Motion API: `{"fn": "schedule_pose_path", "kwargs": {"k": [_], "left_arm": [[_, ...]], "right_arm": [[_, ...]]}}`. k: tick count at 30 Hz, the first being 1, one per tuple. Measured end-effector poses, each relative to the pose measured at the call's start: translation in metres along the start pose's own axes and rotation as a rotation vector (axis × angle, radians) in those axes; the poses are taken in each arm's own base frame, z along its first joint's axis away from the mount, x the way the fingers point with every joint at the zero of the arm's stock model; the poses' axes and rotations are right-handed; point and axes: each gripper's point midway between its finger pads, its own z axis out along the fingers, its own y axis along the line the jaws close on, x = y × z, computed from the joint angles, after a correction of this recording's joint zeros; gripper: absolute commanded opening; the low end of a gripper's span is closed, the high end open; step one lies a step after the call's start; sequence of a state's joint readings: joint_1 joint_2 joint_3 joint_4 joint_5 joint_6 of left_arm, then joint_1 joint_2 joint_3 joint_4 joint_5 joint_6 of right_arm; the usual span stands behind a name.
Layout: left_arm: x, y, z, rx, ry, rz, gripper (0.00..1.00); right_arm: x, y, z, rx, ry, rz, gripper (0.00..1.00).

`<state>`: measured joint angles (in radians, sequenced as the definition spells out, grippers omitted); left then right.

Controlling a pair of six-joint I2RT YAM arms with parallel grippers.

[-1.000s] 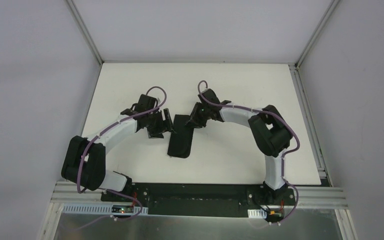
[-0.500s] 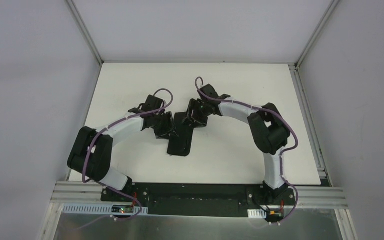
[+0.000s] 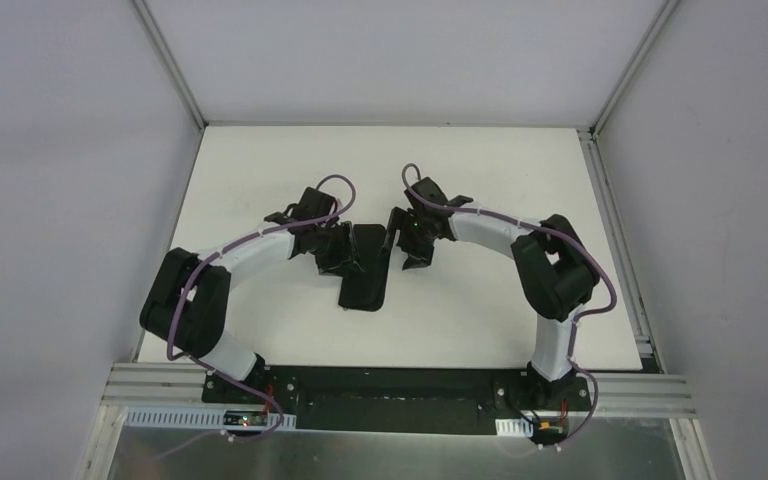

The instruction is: Sort the hair-cutting tools

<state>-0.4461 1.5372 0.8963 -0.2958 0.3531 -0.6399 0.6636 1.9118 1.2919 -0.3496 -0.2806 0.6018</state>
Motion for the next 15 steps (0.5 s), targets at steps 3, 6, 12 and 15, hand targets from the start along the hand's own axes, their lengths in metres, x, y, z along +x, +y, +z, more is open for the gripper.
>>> {"fn": "schedule_pose_path", "kwargs": {"k": [3, 6, 12, 15], "left_arm": [[0.002, -0.003, 0.001, 0.000, 0.003, 0.011, 0.48], [0.003, -0.003, 0.001, -0.005, 0.000, 0.017, 0.50], [0.000, -0.001, -0.002, -0.017, -0.015, 0.017, 0.60], [-0.008, 0.003, -0.010, -0.024, -0.043, 0.012, 0.64]], "right_arm": [[0.006, -0.007, 0.005, 0.004, 0.011, 0.023, 0.73], [0.008, -0.005, 0.009, -0.025, 0.017, 0.049, 0.71], [0.009, -0.002, 0.013, -0.057, 0.014, 0.065, 0.60], [0.009, -0.002, 0.015, -0.072, 0.011, 0.065, 0.56]]}}
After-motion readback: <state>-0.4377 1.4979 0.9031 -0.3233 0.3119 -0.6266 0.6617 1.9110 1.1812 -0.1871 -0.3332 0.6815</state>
